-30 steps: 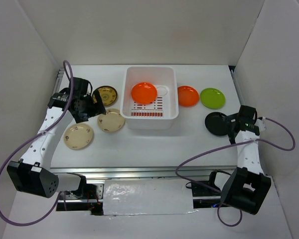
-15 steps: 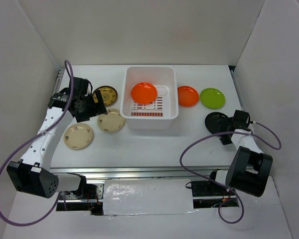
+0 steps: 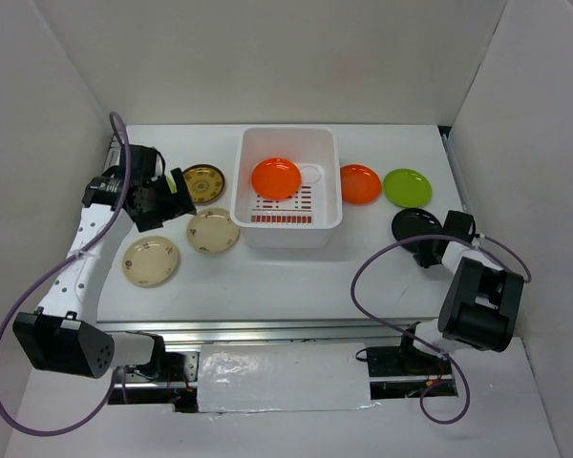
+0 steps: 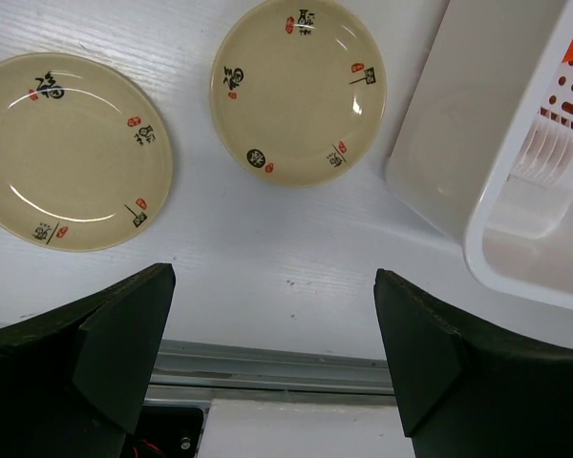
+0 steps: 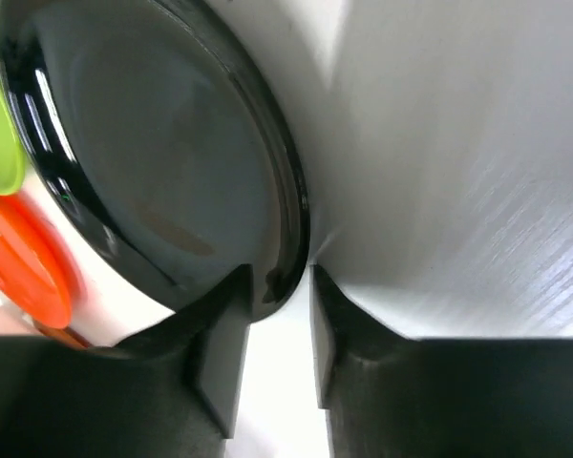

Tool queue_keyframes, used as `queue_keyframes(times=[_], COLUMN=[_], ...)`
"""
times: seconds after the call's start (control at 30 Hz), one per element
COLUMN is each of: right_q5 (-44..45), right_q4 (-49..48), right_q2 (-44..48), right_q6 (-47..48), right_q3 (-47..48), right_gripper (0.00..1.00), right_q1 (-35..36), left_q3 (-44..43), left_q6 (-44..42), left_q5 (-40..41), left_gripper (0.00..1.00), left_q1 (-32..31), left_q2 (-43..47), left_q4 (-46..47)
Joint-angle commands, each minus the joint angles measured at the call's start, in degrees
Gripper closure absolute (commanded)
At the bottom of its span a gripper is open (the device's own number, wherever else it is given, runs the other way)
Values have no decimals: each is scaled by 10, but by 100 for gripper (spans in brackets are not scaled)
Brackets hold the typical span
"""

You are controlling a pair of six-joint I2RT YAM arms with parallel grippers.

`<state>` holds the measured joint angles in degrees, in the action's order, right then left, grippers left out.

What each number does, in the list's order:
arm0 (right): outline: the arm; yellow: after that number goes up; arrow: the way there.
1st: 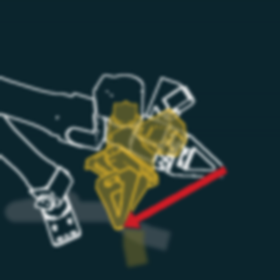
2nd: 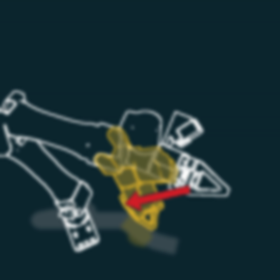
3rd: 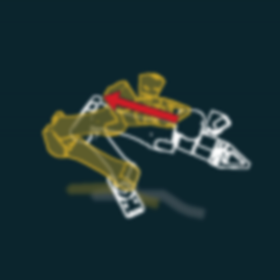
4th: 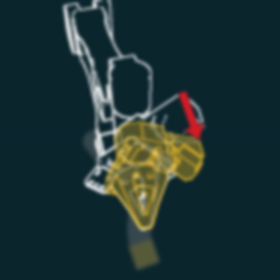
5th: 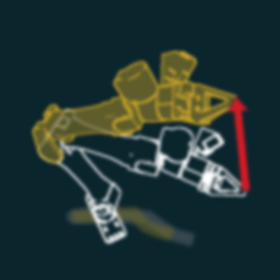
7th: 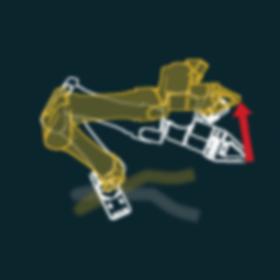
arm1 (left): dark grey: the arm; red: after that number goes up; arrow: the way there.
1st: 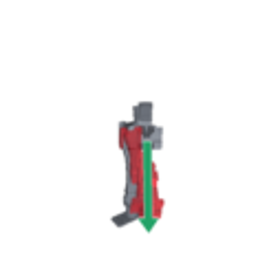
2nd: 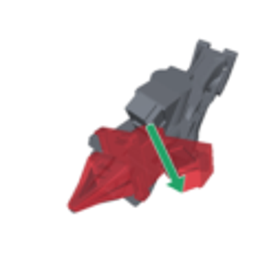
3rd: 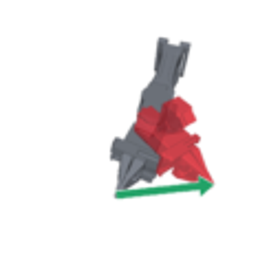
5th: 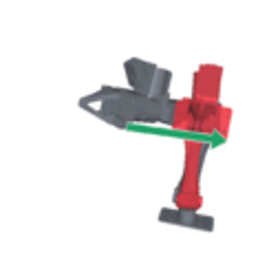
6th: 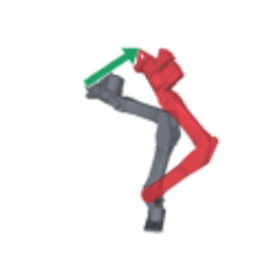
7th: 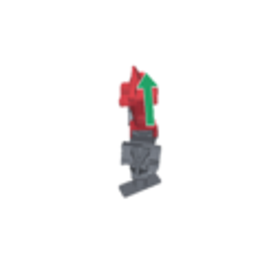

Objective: Place the plates into the plastic bin on the countertop

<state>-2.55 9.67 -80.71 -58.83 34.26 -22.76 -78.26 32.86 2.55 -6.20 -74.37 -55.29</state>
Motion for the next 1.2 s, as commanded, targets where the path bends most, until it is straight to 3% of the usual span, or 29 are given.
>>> queue_keyframes(times=[0.0, 0.03, 0.07, 0.1, 0.13, 0.17, 0.5, 0.8, 1.0, 1.17], right_q5=[17, 18, 18, 18, 18, 22, 51, 52, 33, -30], right_q4=[11, 14, 16, 18, 24, 31, 87, 146, 177, 262], right_q2=[-20, -23, -26, -29, -30, -29, 126, 174, 89, -86], right_q6=[1, 2, 3, 4, 5, 2, -40, 8, 89, 162], right_q3=[12, 13, 15, 19, 21, 24, 43, 235, 429, 651], right_gripper=[63, 66, 80, 83, 96, 100, 100, 100, 100, 100], right_q1=[-3, -2, -2, -2, -2, -3, 8, 65, 185, 316], left_q3=[-22, -22, -22, -22, -22, -22, -35, -51, -56, -47], left_q6=[-17, -17, -18, -18, -19, -21, -21, -3, 23, 52], left_q5=[-16, -17, -18, -18, -19, -20, -18, 14, 36, 83], left_gripper=[1, 1, 1, 1, 1, 1, 1, 2, 1, 1], left_q1=[9, 11, 15, 18, 20, 24, 44, 58, 80, 100], left_q2=[6, 5, 5, 5, 5, 5, 5, 12, 17, 28], left_q4=[7, 8, 9, 9, 11, 10, 5, 3, -5, -25])
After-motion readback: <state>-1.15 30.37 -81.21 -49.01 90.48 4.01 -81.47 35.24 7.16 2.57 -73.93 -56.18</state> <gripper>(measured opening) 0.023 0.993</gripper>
